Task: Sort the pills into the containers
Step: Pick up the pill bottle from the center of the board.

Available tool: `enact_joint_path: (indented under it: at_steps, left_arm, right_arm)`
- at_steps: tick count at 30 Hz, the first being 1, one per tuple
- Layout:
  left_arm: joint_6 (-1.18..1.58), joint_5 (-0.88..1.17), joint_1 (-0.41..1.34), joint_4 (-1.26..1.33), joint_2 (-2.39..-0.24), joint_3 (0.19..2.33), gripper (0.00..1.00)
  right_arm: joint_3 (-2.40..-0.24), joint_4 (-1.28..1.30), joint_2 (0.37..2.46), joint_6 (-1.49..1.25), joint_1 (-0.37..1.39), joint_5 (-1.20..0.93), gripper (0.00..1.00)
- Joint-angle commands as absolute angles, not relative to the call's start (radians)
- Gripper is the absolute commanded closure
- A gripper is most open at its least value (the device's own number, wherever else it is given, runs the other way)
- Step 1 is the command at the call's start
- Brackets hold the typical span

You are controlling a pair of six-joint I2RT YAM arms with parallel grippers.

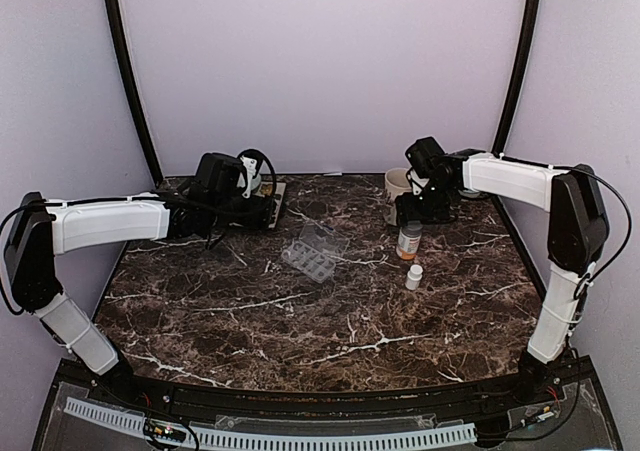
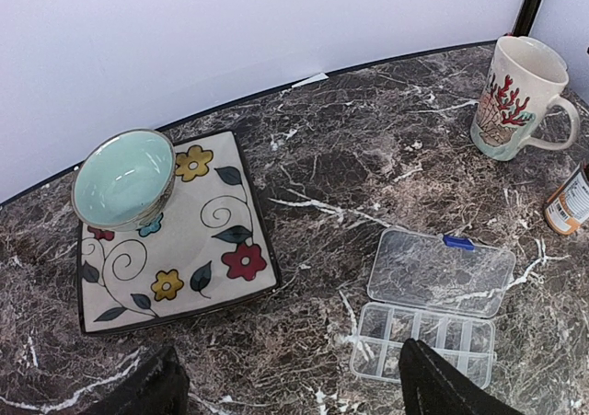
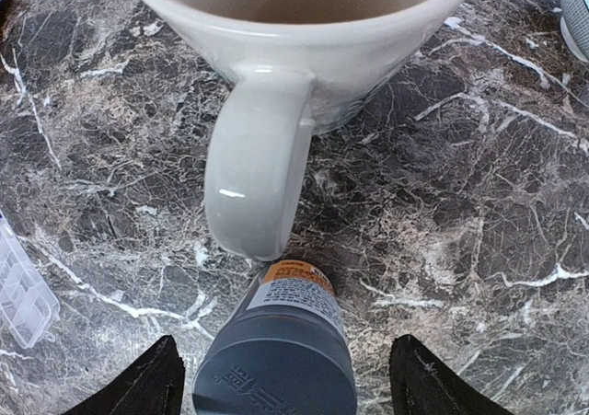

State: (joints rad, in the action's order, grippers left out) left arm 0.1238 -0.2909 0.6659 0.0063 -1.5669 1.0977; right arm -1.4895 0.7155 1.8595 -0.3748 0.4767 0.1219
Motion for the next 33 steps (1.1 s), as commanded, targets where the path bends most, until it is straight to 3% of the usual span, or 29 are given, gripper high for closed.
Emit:
enact_joint_path:
  at_steps: [1,10,23,26,29,33]
  left_arm:
    - [0.121,-0.301,0.663,0.015,-1.535,1.109,0.18]
    - [0.12,-0.305,0.663,0.017,-1.53,1.105,0.18]
    - [0.126,-0.298,0.663,0.012,-1.534,1.108,0.18]
    - [0.14,-0.291,0.664,0.003,-1.536,1.114,0.14]
    - [0.156,-0.258,0.661,-0.012,-1.539,1.127,0.02]
    - [0.176,-0.191,0.651,-0.02,-1.538,1.14,0.01]
  right_arm:
    - [-1.476,0.712,1.876,-0.366,0.467,0.107,0.23]
    - [-1.468,0.706,1.887,-0.361,0.466,0.099,0.29]
    - [-1.447,0.706,1.878,-0.347,0.465,0.084,0.5]
    - [-1.444,0.703,1.857,-0.344,0.465,0.078,0.55]
    - [-1.442,0.701,1.827,-0.341,0.466,0.061,0.61]
    - [-1.436,0.691,1.766,-0.34,0.485,0.041,0.63]
